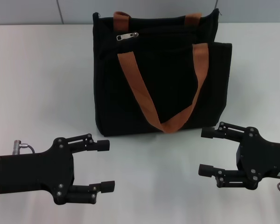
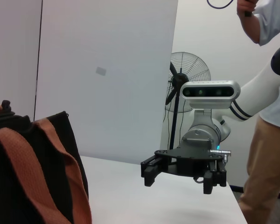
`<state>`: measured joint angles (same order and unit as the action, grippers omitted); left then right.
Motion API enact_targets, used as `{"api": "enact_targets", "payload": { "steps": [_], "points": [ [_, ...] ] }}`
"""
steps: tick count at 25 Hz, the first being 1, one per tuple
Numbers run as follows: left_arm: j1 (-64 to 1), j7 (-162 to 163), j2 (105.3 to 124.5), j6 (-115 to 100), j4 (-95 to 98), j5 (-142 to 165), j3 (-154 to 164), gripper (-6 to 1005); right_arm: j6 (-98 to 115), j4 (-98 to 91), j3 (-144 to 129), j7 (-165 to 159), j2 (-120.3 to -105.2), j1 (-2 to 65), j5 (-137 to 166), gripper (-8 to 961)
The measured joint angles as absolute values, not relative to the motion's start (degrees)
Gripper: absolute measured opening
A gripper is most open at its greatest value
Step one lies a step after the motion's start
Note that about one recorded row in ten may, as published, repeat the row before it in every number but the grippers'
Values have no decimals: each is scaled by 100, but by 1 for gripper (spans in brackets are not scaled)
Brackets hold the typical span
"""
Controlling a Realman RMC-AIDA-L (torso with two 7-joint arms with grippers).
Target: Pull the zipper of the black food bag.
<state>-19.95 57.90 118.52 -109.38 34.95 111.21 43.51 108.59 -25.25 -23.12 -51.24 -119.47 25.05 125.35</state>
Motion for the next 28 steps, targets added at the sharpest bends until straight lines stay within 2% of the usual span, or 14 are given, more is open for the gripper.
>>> {"api": "enact_targets", "payload": {
  "steps": [20, 28],
  "points": [
    [-2018, 5774, 11866, -10687, 3438, 10776, 4206, 810, 10839, -2340, -2255, -5124, -11952, 2477, 12532, 820],
    [-2210, 6024, 11882, -9378, 2736, 9263, 3394, 802, 10565, -1813, -2250, -4814, -11954, 2554, 12525, 820]
  ]
}}
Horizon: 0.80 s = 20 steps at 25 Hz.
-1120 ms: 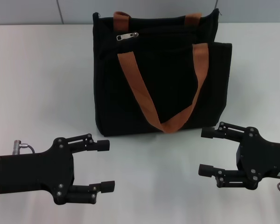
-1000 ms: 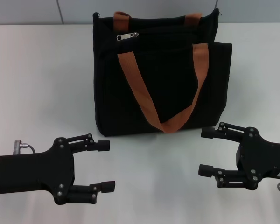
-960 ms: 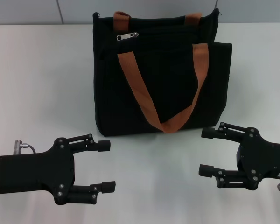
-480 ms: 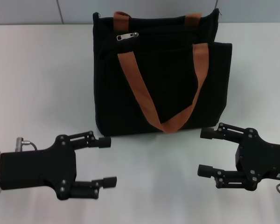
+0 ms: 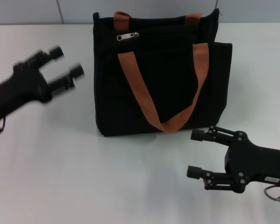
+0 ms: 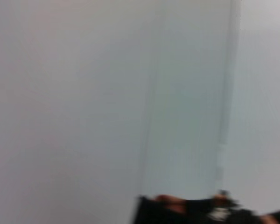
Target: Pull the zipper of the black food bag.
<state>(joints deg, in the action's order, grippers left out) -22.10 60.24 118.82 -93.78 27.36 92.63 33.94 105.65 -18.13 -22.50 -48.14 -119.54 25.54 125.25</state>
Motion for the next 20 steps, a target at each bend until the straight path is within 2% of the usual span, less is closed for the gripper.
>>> {"api": "enact_targets", "payload": {
  "steps": [5, 20],
  "points": [
    [-2656, 6033, 11880, -8445, 2469, 9059, 3503, 798, 10334, -1571, -2250, -4715, -11960, 2557, 12524, 820],
    [-3200, 5743, 11915, -7977, 2373, 8991, 4315, 783, 10186, -1150, -2241, -4287, -11963, 2557, 12523, 820]
  ]
}}
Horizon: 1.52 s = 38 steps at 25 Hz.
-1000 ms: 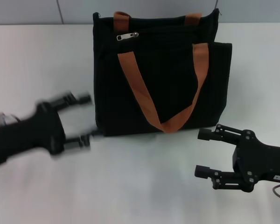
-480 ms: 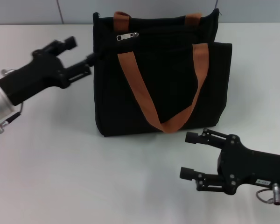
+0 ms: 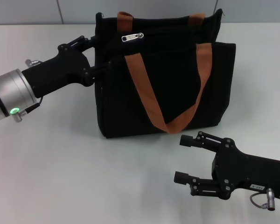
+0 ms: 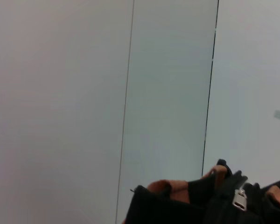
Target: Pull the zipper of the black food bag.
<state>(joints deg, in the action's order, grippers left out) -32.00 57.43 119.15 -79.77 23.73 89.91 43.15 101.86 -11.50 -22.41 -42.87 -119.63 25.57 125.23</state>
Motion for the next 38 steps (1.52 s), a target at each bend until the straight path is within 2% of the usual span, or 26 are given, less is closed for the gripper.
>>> {"api": "enact_targets", "payload": {
  "steps": [12, 15, 21, 31, 38],
  "points": [
    [-3258, 5435, 11918, -7880, 2196, 8576, 4330, 772, 10130, -1108, -2241, -4280, -11961, 2557, 12456, 819],
    [-3276, 5400, 11918, -7850, 2175, 8569, 4332, 584, 10123, -1093, -2241, -4274, -11961, 2559, 12415, 819],
    [-3289, 5320, 11918, -7873, 2162, 8558, 4333, 338, 10116, -1079, -2241, -4234, -11961, 2565, 12364, 819],
    [-3354, 5276, 11918, -8036, 2117, 8429, 4333, 111, 10203, -530, -2241, -4026, -11949, 2427, 11145, 819],
    [-3847, 5077, 11918, -8150, 1564, 7916, 4333, 27, 10717, -50, -2234, -5029, -11955, 2579, 9693, 819]
  ]
}}
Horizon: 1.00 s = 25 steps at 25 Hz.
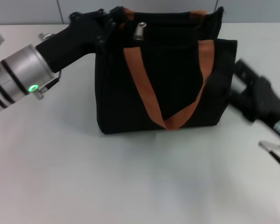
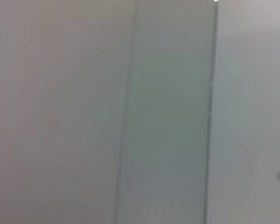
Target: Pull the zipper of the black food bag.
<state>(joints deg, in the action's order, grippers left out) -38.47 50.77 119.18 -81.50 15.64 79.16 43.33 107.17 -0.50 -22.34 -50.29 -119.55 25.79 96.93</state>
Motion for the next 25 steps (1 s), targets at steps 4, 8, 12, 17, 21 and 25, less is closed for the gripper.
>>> {"api": "enact_targets", "payload": {
  "steps": [4, 8, 12, 17, 21, 25],
  "points": [
    [-4109, 5034, 11918, -8315, 1387, 7912, 4333, 29, 10614, 7, -2222, -6428, -11954, 2651, 8860, 819],
    [-4222, 5034, 11918, -8372, 1320, 7912, 4333, 32, 10641, -63, -2223, -6937, -11941, 2684, 8578, 819],
    [-4255, 5029, 11918, -8377, 1298, 7909, 4333, 34, 10631, -148, -2253, -7056, -11941, 2794, 8536, 819],
    [-4357, 4925, 11918, -8433, 1209, 7903, 4333, 37, 10460, -157, -2315, -6914, -11960, 3080, 8569, 819],
    [-4440, 4901, 11918, -8480, 1166, 7903, 4333, 40, 10215, -141, -2314, -6894, -11962, 3318, 8576, 820],
    [-4537, 4901, 11918, -8484, 1116, 7903, 4333, 42, 10085, -101, -2312, -6894, -11966, 3365, 8576, 740]
  ]
}}
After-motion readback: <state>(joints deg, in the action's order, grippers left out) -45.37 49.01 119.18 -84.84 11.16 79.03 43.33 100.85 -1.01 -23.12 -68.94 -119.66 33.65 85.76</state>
